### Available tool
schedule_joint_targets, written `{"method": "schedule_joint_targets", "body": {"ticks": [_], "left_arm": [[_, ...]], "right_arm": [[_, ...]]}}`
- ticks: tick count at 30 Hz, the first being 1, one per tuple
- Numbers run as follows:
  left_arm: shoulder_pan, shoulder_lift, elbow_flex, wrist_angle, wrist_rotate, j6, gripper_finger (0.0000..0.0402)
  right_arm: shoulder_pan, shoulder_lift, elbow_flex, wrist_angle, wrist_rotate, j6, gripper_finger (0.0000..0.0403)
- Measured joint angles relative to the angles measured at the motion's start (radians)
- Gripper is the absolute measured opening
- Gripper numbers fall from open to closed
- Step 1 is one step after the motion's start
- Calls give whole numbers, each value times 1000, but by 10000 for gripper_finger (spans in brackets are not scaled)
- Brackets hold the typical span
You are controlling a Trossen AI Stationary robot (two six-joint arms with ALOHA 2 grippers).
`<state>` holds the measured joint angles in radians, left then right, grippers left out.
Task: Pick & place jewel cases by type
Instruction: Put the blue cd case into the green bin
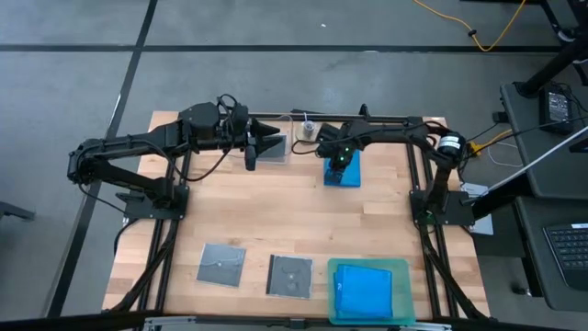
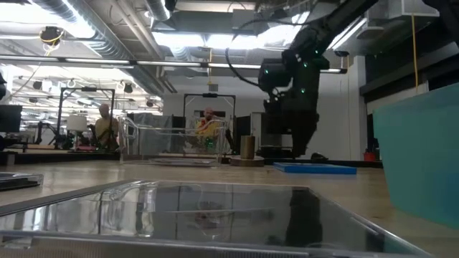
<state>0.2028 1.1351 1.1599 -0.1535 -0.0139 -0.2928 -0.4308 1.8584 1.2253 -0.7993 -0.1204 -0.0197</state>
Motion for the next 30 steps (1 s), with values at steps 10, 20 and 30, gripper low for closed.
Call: {"method": "schedule_joint_targets", "body": {"ticks": [10,20,30], "left_arm": [[0,0,0,4,-21,0,145],[0,0,0,8,-21,0,145],[0,0,0,8,38,-8,145]], "right_arm": [[16,-4,-104,73,-35,45,3],[160,-1,-121,140,-150,173,3],[352,8,-123,271,-165,367,3]]}}
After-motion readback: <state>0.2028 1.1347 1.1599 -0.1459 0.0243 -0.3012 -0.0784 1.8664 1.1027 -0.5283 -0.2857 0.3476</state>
